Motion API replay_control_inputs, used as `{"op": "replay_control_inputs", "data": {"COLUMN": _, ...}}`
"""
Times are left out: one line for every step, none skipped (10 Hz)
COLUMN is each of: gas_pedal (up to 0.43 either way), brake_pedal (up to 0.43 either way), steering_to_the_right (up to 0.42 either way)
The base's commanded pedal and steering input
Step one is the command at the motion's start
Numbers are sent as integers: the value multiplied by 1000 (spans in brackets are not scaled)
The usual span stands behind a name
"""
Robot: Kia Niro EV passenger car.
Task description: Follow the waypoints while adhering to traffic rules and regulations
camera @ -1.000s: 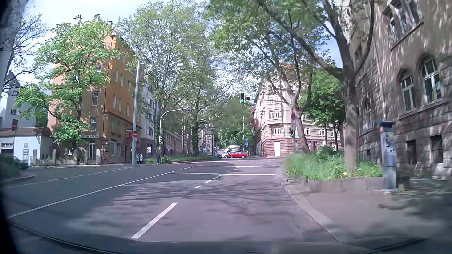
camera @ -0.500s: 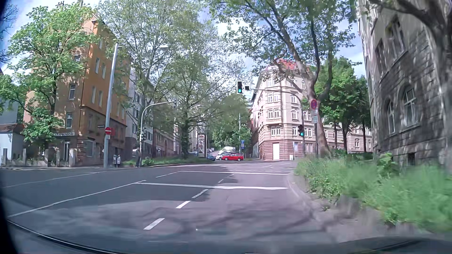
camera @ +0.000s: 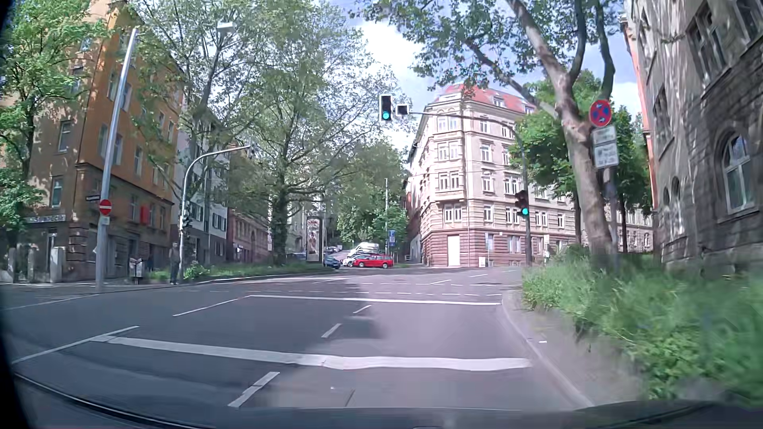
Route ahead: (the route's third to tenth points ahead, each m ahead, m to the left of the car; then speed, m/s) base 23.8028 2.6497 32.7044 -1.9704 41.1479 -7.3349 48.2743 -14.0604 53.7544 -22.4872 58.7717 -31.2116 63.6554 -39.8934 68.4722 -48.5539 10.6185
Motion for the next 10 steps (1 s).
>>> {"op": "replay_control_inputs", "data": {"gas_pedal": 130, "brake_pedal": 0, "steering_to_the_right": 52}}
{"op": "replay_control_inputs", "data": {"gas_pedal": 130, "brake_pedal": 0, "steering_to_the_right": 58}}
{"op": "replay_control_inputs", "data": {"gas_pedal": 138, "brake_pedal": 0, "steering_to_the_right": 64}}
{"op": "replay_control_inputs", "data": {"gas_pedal": 138, "brake_pedal": 0, "steering_to_the_right": 68}}
{"op": "replay_control_inputs", "data": {"gas_pedal": 138, "brake_pedal": 0, "steering_to_the_right": 71}}
{"op": "replay_control_inputs", "data": {"gas_pedal": 138, "brake_pedal": 0, "steering_to_the_right": 75}}
{"op": "replay_control_inputs", "data": {"gas_pedal": 138, "brake_pedal": 0, "steering_to_the_right": 76}}
{"op": "replay_control_inputs", "data": {"gas_pedal": 150, "brake_pedal": 0, "steering_to_the_right": 75}}
{"op": "replay_control_inputs", "data": {"gas_pedal": 138, "brake_pedal": 0, "steering_to_the_right": 75}}
{"op": "replay_control_inputs", "data": {"gas_pedal": 138, "brake_pedal": 0, "steering_to_the_right": 75}}
